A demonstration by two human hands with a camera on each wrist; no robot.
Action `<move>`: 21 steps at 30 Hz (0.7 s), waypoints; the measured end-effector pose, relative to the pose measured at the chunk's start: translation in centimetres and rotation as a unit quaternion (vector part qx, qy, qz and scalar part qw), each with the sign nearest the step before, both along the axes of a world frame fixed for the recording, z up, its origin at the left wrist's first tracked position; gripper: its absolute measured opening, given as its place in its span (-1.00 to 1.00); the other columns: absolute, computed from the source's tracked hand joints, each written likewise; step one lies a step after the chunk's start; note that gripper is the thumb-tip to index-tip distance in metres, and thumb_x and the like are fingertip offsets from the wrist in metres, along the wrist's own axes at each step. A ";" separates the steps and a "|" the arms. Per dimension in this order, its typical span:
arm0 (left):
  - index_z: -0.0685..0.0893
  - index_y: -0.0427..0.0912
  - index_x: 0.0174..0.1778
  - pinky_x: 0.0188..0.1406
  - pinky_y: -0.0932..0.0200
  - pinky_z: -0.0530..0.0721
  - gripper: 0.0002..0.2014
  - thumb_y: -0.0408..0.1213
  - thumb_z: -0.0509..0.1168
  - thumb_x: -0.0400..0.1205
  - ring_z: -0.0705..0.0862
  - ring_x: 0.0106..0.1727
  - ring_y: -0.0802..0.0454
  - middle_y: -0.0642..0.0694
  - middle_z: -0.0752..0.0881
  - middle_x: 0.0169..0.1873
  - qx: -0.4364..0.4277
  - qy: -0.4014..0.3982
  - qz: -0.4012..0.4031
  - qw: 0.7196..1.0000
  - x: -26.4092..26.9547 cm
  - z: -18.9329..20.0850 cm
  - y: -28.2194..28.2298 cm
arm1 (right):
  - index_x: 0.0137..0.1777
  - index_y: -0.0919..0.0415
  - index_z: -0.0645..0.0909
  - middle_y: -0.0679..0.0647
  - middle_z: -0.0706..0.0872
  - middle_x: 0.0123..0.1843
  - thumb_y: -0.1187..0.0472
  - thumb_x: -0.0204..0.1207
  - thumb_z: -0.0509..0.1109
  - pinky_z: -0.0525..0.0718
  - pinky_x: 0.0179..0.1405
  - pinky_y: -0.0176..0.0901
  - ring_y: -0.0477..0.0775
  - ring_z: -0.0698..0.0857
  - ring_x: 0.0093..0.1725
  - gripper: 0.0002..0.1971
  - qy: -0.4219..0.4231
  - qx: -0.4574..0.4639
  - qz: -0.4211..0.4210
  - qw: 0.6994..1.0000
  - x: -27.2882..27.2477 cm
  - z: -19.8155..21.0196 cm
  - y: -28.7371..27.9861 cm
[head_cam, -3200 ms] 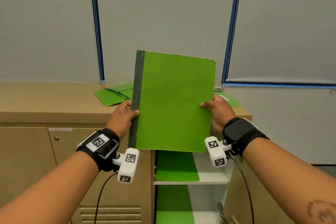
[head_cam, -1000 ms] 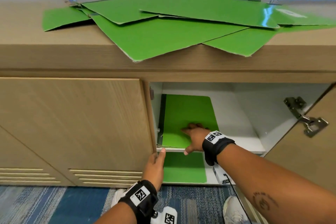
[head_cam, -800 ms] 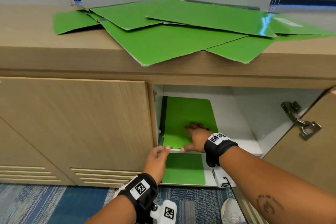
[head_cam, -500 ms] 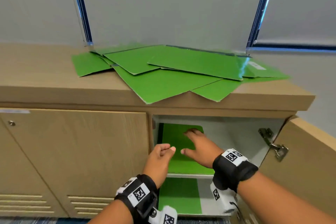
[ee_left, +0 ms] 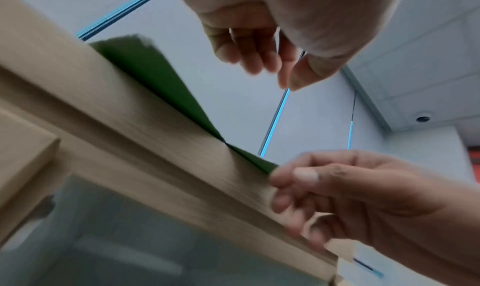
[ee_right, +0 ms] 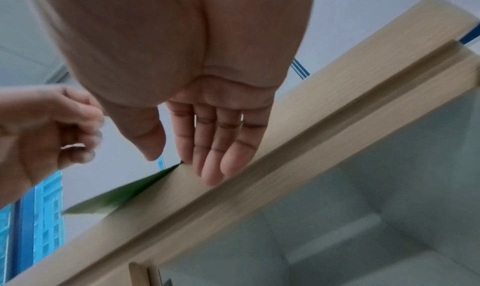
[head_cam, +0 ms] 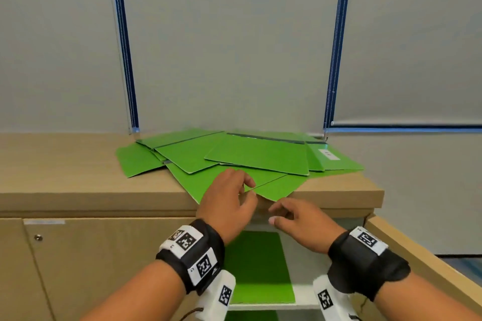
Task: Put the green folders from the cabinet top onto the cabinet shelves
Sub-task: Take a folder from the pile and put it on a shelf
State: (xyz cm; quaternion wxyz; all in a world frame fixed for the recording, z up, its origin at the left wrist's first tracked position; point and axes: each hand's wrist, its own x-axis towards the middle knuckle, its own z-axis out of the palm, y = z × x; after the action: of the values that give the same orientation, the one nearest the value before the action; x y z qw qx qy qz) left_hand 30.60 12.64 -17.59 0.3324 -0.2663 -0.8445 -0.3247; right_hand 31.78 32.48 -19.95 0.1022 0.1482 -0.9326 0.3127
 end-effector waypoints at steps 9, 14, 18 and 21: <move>0.26 -0.13 0.63 0.60 -0.11 0.24 -0.30 0.09 0.25 0.60 0.18 0.66 -0.13 -0.17 0.17 0.66 -0.369 -0.176 0.102 0.907 -9.3 5.1 4.1 | -0.16 0.21 0.64 0.06 0.79 -0.28 0.17 0.57 0.40 0.63 -0.40 -0.23 -0.01 0.75 -0.36 -0.87 -0.065 -0.193 -0.003 0.979 0.8 2.0 1.8; 0.01 -0.09 0.70 0.64 -0.18 0.01 -0.11 0.37 0.08 0.58 0.04 0.70 -0.16 -0.16 0.05 0.70 -0.408 -0.270 0.119 0.864 -11.2 4.0 5.2 | -0.15 0.19 0.63 0.00 0.74 -0.33 0.20 0.58 0.37 0.59 -0.38 -0.23 -0.05 0.71 -0.37 -0.90 -0.095 -0.234 -0.002 0.968 0.8 0.6 1.7; 0.23 0.12 0.63 0.51 -0.23 0.25 -0.07 0.60 -0.06 0.41 0.25 0.58 -0.26 -0.15 0.27 0.59 -0.440 -0.231 0.142 0.856 -10.4 3.7 4.2 | -0.10 0.23 0.64 0.03 0.75 -0.29 0.20 0.60 0.35 0.59 -0.40 -0.28 -0.07 0.69 -0.38 -0.88 -0.106 -0.253 -0.004 0.962 0.8 0.2 2.1; 0.39 0.21 0.51 0.57 -0.24 0.20 0.10 0.73 0.01 0.08 0.23 0.61 -0.18 -0.09 0.20 0.62 -0.403 -0.252 0.091 0.875 -8.8 4.0 3.1 | -0.08 0.24 0.62 0.07 0.75 -0.23 0.16 0.63 0.34 0.61 -0.37 -0.24 -0.05 0.69 -0.33 -0.85 -0.116 -0.272 -0.006 0.955 0.7 0.1 2.3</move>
State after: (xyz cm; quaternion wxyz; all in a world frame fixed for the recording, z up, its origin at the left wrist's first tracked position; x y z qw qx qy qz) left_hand 21.79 15.72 -13.54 0.0000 -0.2080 -0.9779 0.0196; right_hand 32.50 34.82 -19.81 0.0317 0.0715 -0.8190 0.5685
